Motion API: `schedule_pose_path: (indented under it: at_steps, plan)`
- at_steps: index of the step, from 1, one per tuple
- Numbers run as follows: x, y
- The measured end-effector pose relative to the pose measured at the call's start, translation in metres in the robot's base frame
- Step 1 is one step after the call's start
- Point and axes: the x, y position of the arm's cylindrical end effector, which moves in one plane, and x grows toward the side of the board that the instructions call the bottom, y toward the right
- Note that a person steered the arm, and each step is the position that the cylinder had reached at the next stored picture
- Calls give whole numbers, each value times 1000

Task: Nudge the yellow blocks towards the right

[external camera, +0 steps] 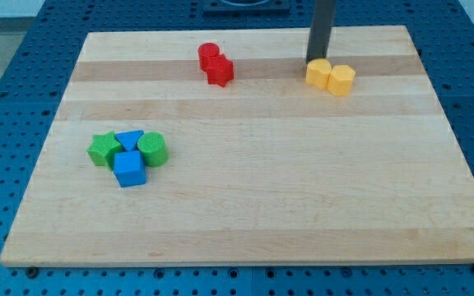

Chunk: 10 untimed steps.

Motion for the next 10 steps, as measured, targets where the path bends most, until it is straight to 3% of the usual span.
schedule_pose_path:
  at_steps: [2,3,4,8,9,10]
  plan:
    - [9,0]
    - [10,-57]
    - [63,-83]
    - [60,-18]
    - [110,-63]
    - [119,-102]
